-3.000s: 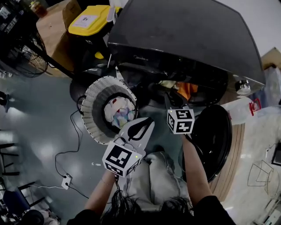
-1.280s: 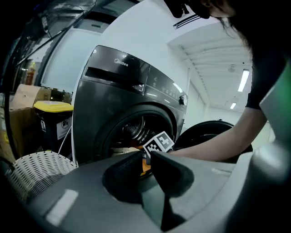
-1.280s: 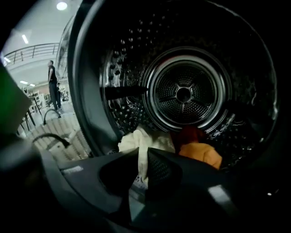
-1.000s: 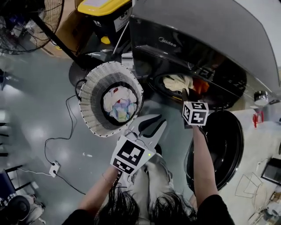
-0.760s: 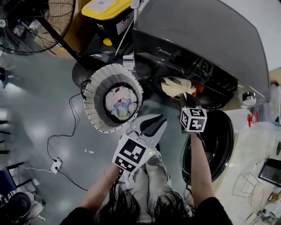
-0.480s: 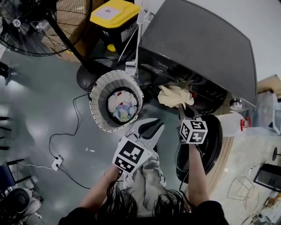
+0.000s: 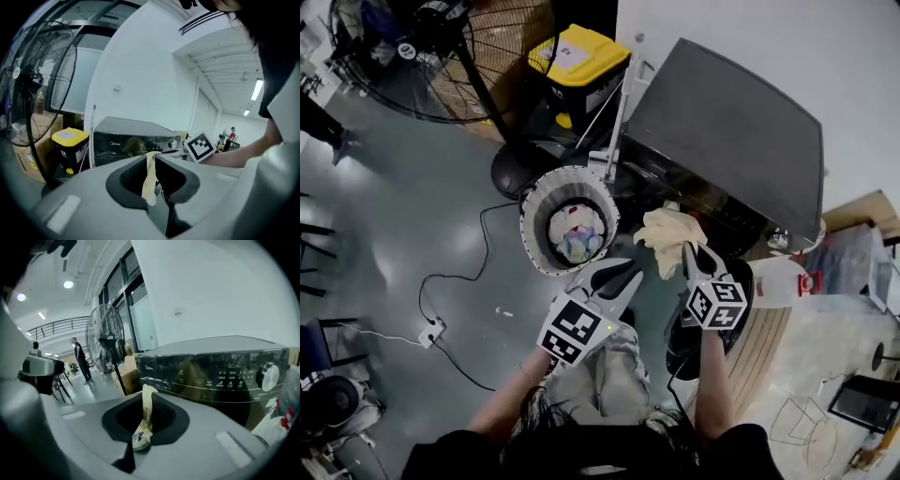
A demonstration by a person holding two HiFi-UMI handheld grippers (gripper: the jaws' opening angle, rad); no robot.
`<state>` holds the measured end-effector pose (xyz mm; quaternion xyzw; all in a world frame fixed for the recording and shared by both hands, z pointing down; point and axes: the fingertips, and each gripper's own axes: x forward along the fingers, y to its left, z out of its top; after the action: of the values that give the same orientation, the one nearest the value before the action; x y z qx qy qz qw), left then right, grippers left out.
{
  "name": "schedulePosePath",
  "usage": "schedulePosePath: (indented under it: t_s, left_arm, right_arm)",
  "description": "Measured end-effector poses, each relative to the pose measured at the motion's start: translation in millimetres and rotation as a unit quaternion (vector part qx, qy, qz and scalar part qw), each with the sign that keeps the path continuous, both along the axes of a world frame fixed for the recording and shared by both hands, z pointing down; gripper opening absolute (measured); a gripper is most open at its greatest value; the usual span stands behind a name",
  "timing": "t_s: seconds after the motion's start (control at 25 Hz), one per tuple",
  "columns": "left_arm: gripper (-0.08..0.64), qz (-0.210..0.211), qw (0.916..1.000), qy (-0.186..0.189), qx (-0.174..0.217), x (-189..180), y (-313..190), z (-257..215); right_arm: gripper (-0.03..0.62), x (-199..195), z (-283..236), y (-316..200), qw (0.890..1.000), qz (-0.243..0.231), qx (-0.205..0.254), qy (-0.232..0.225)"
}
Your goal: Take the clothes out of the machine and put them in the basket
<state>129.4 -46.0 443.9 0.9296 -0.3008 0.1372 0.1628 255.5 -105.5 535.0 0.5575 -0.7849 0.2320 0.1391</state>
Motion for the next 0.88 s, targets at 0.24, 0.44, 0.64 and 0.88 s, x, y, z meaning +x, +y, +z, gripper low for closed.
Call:
schedulePosePath:
  t_s: [0.24, 0.44, 0.64, 0.88]
  left_arm:
    - [0.051, -0.012, 0.9999, 0.005, 0.009, -20, 10, -27]
    - [0.051, -0.038, 0.9992, 0.015, 0.004, -48, 13, -37]
    - [0.052, -0.082, 0.9964, 0.018, 0.014, -85, 12, -55]
    - [0.052, -0.128, 0.9913, 0.015, 0.028, -139, 14, -66]
  right_arm:
    - [0.038, -30, -57, 11, 0.999, -0.023, 0.028, -0.013]
    - [0.038, -64, -101, 19, 0.997, -0.051, 0.056, -0.022]
    - [0.038, -103, -152, 20, 0.991, -0.096, 0.093, -0.027]
    - [0.038, -160, -204, 17, 0.978, -0.147, 0.145, -0.035]
